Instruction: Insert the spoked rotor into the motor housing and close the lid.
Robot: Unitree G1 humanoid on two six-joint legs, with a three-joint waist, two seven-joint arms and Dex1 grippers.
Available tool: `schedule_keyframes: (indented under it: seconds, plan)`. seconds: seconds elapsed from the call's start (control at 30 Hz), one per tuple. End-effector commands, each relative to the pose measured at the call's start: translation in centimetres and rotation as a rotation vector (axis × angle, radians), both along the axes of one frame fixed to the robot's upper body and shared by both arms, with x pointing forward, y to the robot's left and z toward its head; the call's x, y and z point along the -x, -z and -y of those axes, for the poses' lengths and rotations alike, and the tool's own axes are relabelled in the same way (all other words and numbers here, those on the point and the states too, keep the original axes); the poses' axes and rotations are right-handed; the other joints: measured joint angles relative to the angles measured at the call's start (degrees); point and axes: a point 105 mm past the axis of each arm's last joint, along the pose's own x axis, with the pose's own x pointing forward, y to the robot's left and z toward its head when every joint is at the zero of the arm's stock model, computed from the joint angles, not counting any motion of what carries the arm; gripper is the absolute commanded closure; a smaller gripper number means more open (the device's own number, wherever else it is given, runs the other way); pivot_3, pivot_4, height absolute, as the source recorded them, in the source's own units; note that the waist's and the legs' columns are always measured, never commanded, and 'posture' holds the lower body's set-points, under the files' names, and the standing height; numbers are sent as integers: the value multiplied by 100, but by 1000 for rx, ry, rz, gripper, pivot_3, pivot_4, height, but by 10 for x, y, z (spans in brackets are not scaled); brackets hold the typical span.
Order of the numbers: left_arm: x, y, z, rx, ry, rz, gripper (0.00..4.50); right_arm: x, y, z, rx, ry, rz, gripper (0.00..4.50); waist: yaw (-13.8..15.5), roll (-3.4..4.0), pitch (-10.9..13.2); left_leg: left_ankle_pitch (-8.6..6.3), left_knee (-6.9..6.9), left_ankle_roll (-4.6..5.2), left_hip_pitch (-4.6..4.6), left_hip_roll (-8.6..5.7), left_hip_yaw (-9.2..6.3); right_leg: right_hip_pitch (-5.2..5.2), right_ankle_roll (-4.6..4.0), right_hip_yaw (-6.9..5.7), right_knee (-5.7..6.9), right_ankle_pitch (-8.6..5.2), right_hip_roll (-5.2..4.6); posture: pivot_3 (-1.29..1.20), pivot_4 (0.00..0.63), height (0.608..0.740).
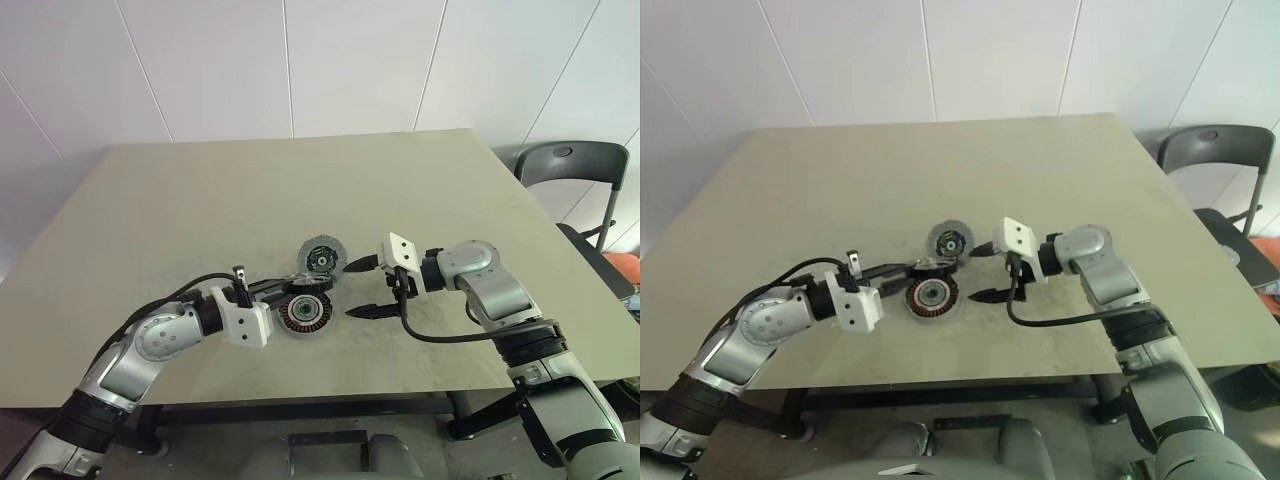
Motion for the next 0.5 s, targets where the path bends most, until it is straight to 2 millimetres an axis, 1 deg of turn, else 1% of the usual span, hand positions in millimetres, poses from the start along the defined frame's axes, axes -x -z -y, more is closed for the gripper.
schedule_keyframes:
  seconds: [0.03, 0.1, 0.2, 0.3, 0.37, 0.5]
  plan:
    - [4, -3, 5, -65, 83, 87, 4104, -2, -13, 0, -10, -11, 47, 0, -1, 0, 0, 0, 0, 0, 1, 0, 0, 0, 0, 0, 1, 0, 0, 0, 0, 740]
    - [-1, 1, 2, -81, 62, 65, 4104, -2, -13, 1, -10, -11, 46, 0, 0, 0, 0, 0, 1, 0, 1, 0, 0, 0, 1, 1, 2, 1, 0, 0, 0, 740]
    - [-5, 4, -1, -113, 64, 77, 4104, -2, -13, 1, -10, -9, 45, 0, 1, 0, 0, 0, 2, 1, 3, 0, 0, 0, 8, 1, 5, 4, 0, 0, 0, 740]
    - [-9, 3, -3, -130, 68, 104, 4104, -2, -13, 1, -10, -9, 45, 0, -3, 0, 0, 0, 5, 1, 3, 0, 0, 2, 9, 1, 7, 5, 0, 0, 0, 740]
    - [-9, 3, -3, -114, 71, 77, 4104, -1, -13, 1, -12, -9, 45, 0, -7, 1, -1, 1, 5, 1, 5, 0, 0, 1, 10, 2, 9, 6, 0, 0, 0, 740]
    - [-15, -3, -8, -106, 57, 103, 4104, -2, -13, 0, -13, -8, 45, 0, -2, 1, -1, 1, 6, 1, 5, 0, -1, 1, 11, 2, 11, 6, 1, 0, 0, 740]
